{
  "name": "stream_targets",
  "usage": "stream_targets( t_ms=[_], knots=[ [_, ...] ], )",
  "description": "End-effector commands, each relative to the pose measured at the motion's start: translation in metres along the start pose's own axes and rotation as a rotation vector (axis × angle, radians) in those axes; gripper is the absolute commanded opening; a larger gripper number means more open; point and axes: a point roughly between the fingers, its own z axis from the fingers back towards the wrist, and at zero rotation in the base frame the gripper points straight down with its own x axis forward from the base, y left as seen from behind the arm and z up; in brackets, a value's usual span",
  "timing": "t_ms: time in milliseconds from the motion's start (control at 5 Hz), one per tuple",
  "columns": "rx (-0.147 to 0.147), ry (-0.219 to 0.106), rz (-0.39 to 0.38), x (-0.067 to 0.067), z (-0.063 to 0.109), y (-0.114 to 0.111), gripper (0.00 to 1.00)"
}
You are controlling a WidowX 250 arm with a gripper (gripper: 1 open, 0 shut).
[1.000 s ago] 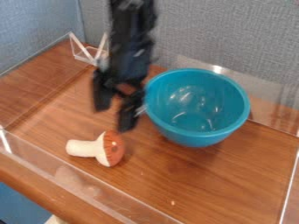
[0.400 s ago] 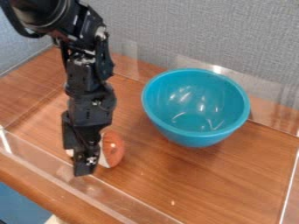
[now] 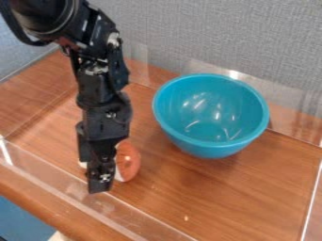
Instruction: Put the mushroom in the blue bowl
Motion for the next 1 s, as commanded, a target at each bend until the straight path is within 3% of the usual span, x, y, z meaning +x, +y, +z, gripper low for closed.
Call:
stream_targets(
  t_ms=[0,400,800],
  knots=[
    [0.049,-0.054,-0.073,0.010,0.010,-0.002,1.00],
    [0.067,-0.084,-0.140,0.017,0.017,-0.003,1.00],
    [0.079,-0.108,0.020,0.019,0.030,0.005,1.00]
  ],
)
